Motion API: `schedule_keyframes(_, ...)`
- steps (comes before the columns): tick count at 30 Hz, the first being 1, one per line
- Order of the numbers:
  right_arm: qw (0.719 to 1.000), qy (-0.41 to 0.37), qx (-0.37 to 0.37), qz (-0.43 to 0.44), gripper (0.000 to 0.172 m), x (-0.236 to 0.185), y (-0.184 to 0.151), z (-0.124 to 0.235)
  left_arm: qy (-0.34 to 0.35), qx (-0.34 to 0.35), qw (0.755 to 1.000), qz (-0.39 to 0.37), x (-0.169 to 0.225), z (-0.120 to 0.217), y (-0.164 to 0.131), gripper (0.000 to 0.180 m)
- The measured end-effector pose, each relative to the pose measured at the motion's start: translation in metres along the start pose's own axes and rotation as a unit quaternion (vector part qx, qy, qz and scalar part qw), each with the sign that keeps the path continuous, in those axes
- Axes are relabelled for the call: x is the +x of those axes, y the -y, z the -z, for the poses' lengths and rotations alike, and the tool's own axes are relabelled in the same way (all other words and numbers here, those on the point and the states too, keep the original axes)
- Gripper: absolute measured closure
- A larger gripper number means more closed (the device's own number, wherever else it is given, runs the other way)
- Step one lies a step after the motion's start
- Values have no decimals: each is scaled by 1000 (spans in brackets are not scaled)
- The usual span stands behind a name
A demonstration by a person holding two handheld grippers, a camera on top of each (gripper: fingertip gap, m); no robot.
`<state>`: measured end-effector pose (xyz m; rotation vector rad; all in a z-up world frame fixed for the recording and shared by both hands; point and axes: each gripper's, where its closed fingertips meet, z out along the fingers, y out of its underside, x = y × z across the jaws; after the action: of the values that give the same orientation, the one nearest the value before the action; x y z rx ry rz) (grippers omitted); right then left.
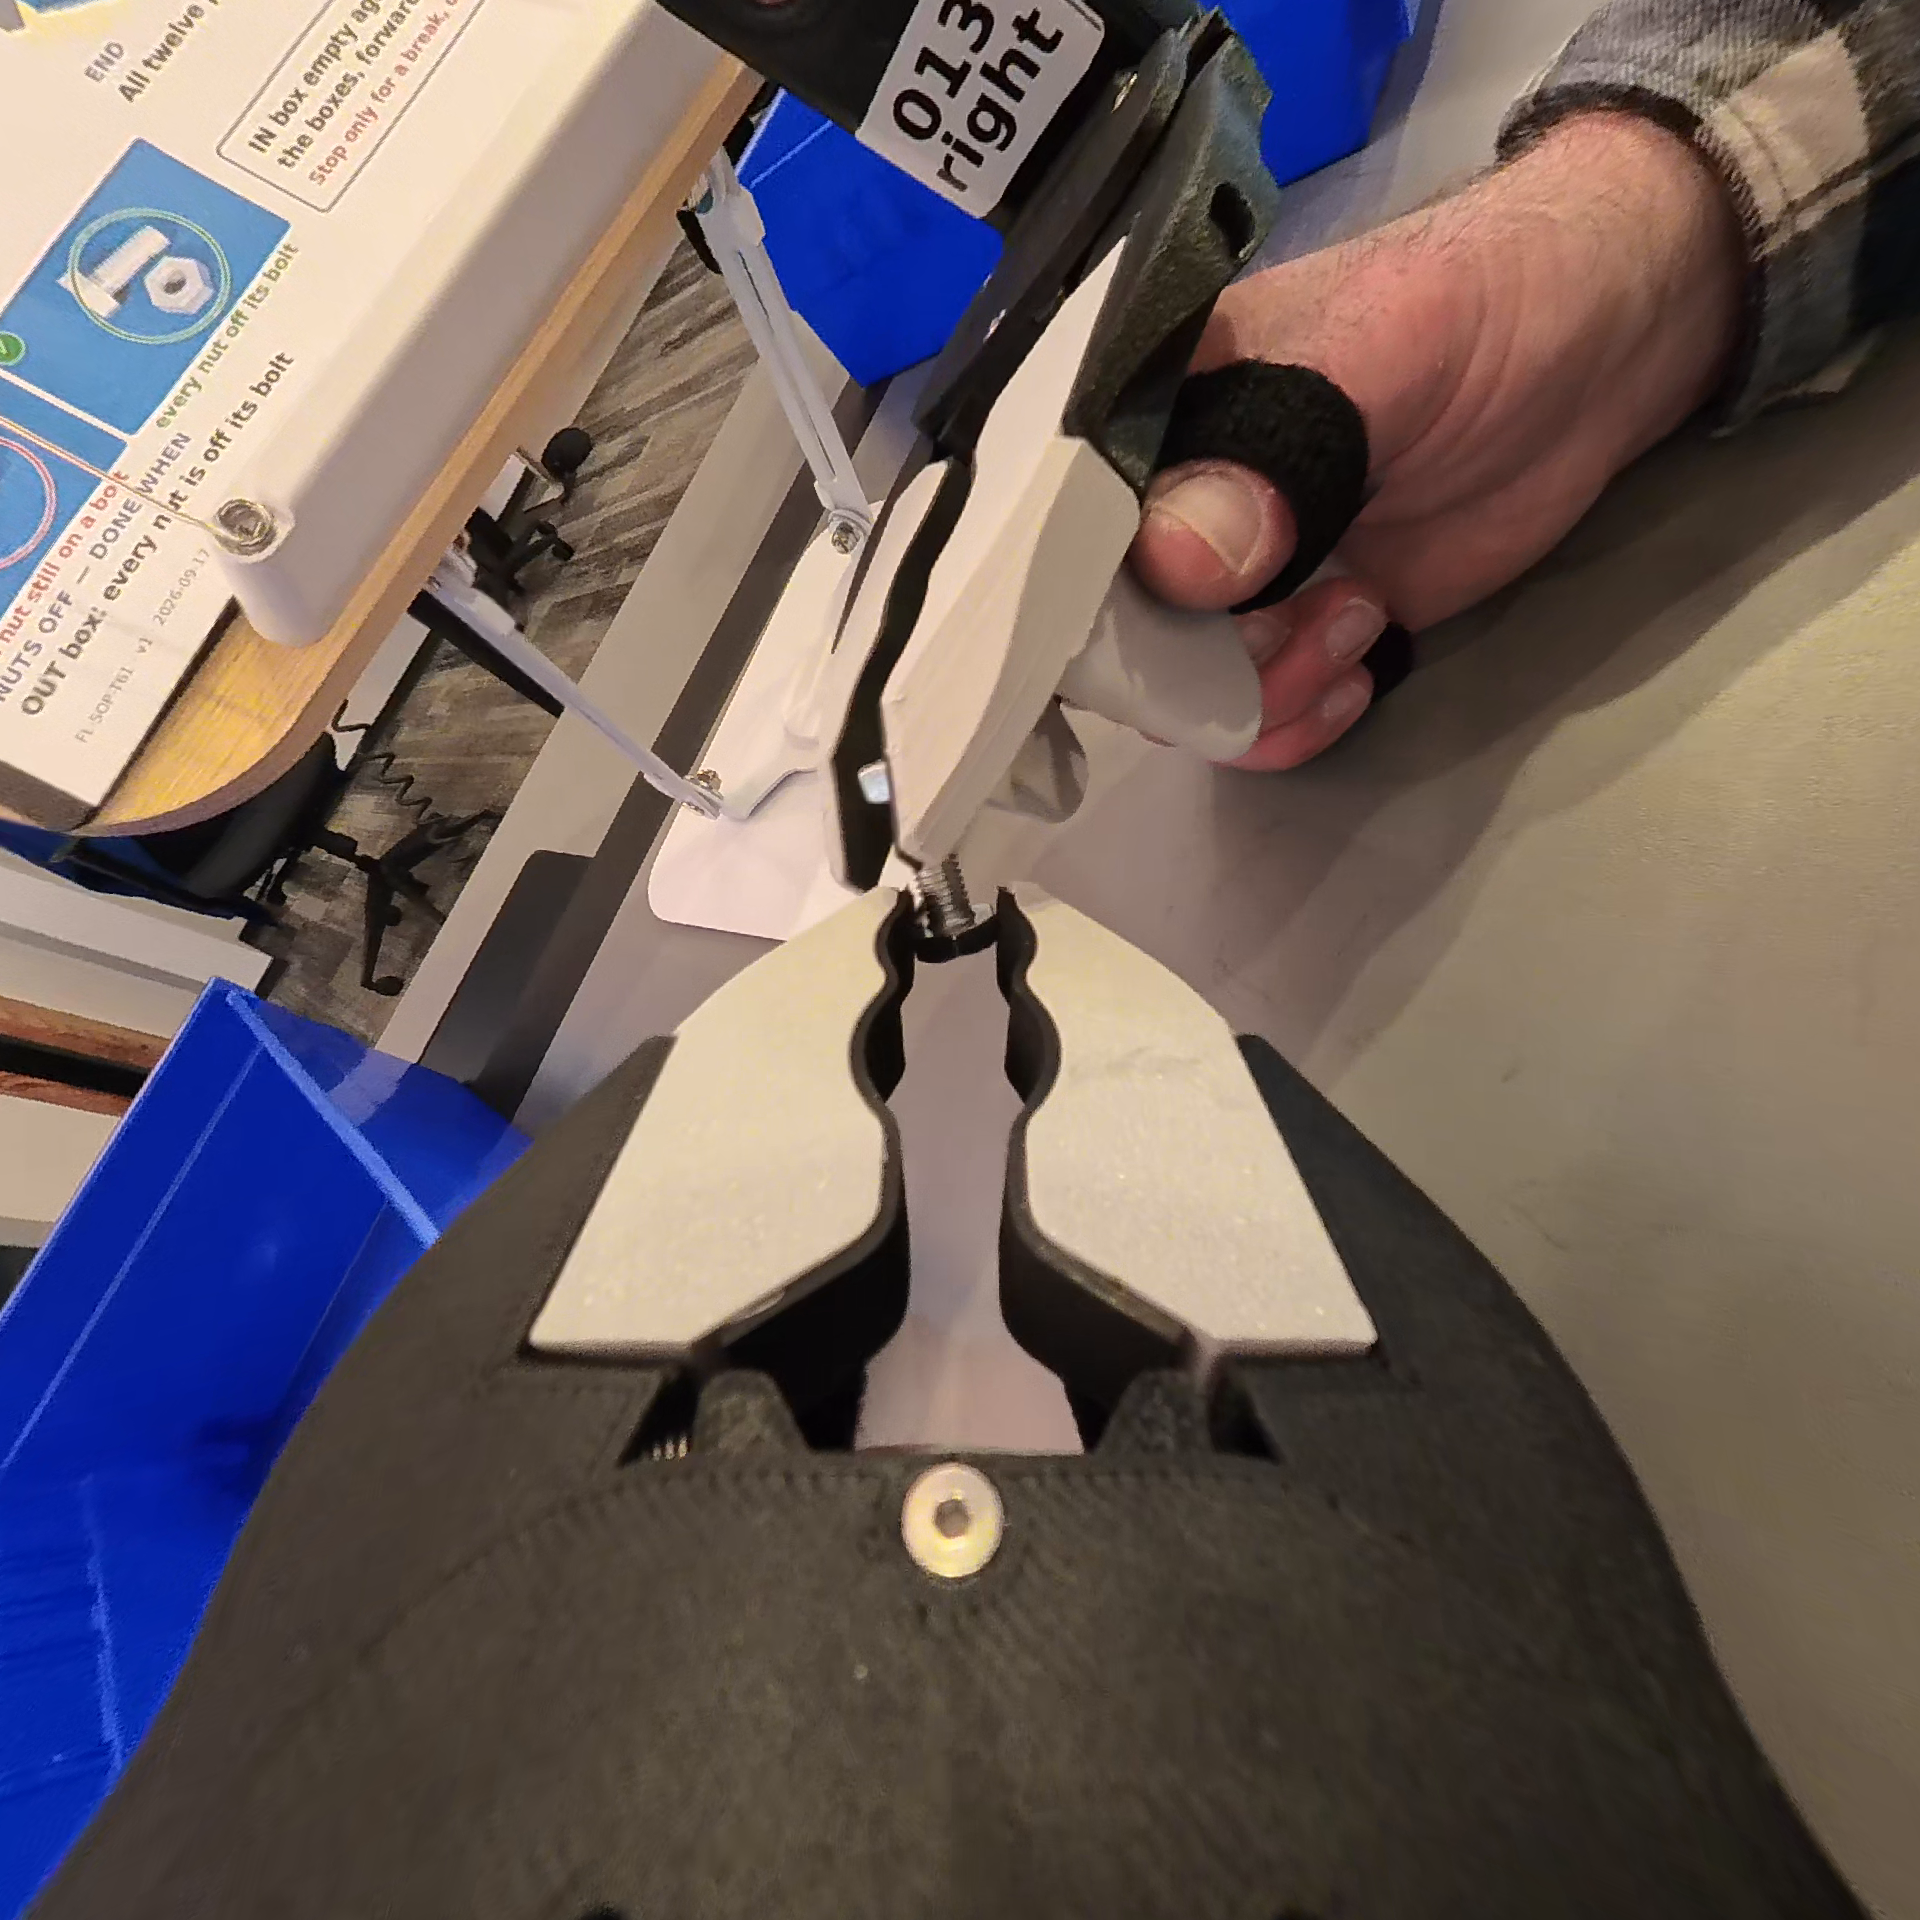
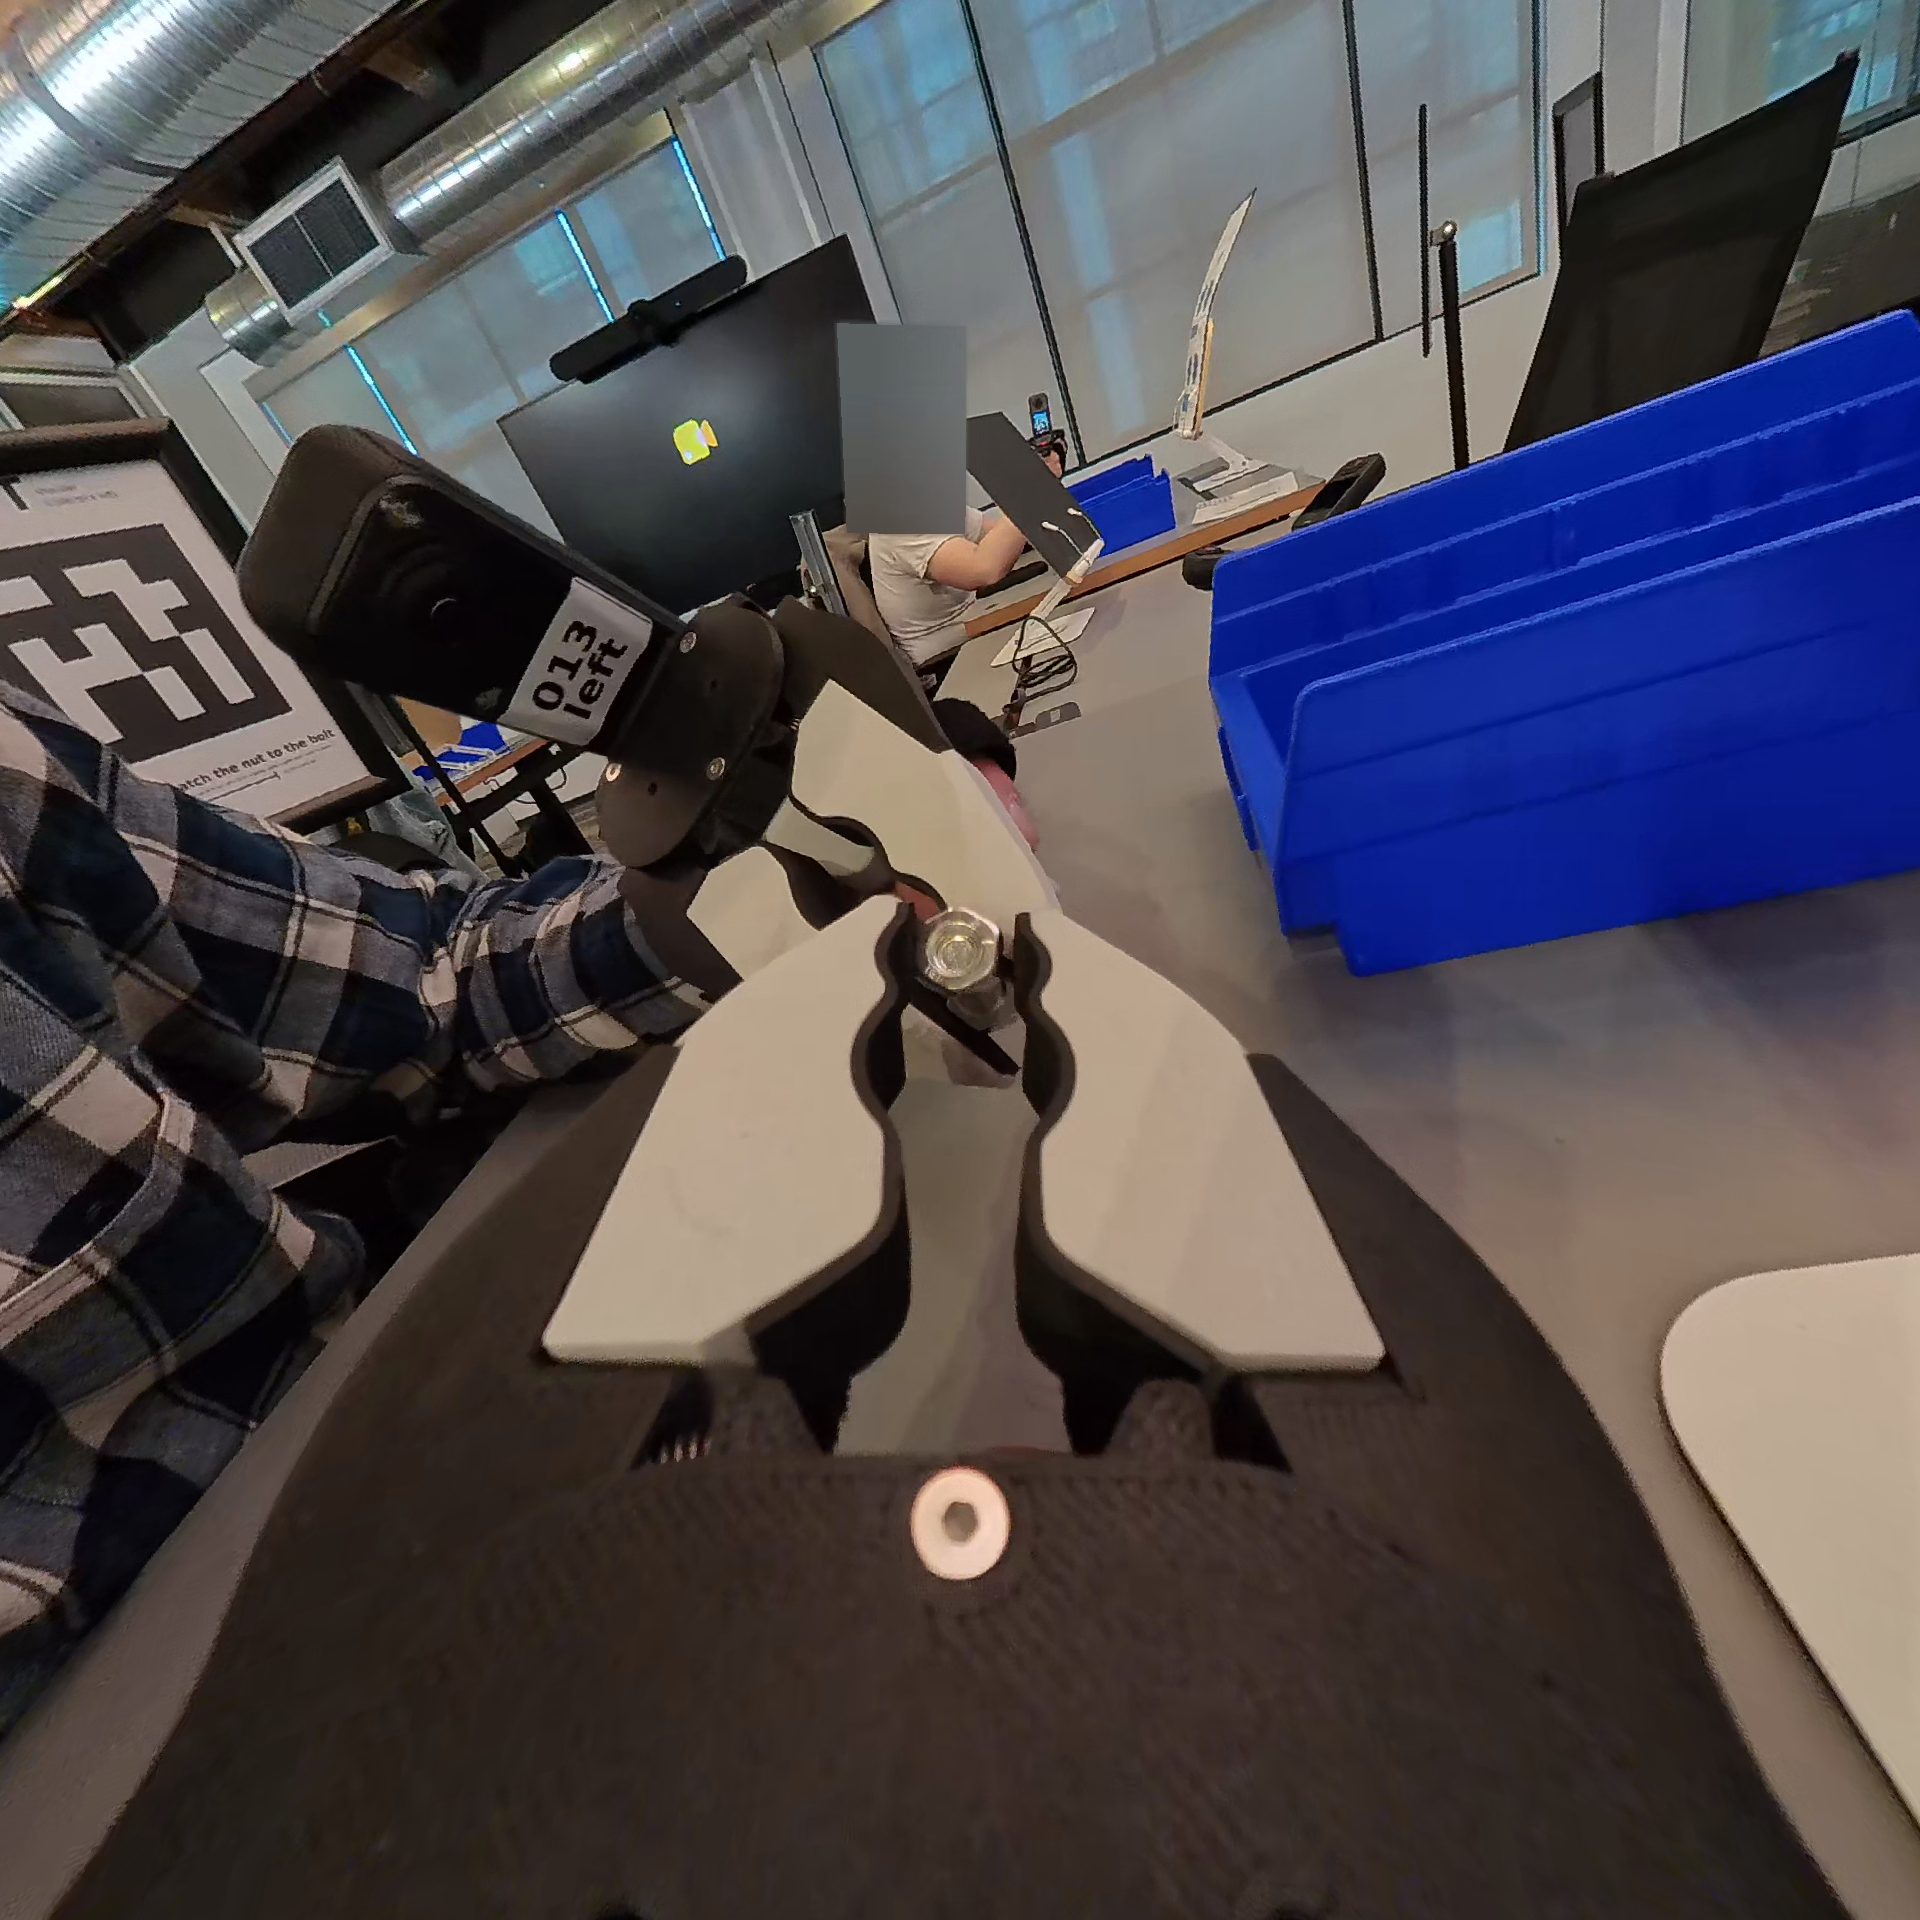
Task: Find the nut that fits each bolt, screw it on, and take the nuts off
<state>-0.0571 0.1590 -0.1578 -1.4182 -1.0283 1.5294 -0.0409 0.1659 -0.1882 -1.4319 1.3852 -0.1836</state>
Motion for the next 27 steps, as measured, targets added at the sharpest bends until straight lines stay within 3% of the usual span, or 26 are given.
schedule_keyframes(15, 998, 33, -34, 38, 157, -11, -7, -2, -127, 37, 986, 105, 16, 8, 3, 166)
schedule_keyframes(27, 981, 84, -104, 138, 156, -34, -22, -3, -320, 81, 913, 239, 42, 28, 12, 166)
